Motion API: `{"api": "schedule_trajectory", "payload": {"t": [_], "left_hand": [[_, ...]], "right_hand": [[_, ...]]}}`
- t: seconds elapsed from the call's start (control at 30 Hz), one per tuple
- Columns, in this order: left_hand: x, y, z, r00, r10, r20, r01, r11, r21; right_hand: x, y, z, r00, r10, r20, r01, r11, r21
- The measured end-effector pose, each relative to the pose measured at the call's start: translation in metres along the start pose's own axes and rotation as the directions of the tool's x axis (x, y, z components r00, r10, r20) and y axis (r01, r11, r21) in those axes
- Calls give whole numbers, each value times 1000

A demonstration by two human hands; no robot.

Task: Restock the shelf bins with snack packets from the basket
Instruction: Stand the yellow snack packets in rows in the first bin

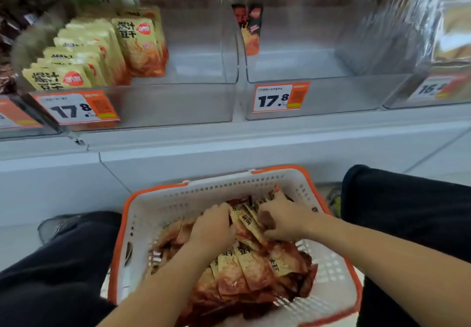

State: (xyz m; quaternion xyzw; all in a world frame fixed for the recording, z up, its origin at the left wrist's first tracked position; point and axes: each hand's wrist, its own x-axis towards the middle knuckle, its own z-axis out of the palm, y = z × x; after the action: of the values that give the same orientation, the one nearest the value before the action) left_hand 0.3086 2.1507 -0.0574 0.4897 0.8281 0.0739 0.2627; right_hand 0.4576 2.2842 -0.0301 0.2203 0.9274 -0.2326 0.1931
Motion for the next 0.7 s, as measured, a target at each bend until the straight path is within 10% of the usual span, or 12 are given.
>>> {"api": "schedule_trajectory", "payload": {"t": [0.17,0.53,0.7], "left_hand": [[-4,-16,54,983,-59,173,77,992,-103],[-5,-19,74,987,-156,48,163,950,-268],[6,-5,68,923,-291,252,383,626,-680]], "right_hand": [[5,18,61,992,127,14,-127,992,-6],[34,5,113,854,483,-191,-397,844,361],[33,-10,115,884,408,-230,-203,777,596]]}}
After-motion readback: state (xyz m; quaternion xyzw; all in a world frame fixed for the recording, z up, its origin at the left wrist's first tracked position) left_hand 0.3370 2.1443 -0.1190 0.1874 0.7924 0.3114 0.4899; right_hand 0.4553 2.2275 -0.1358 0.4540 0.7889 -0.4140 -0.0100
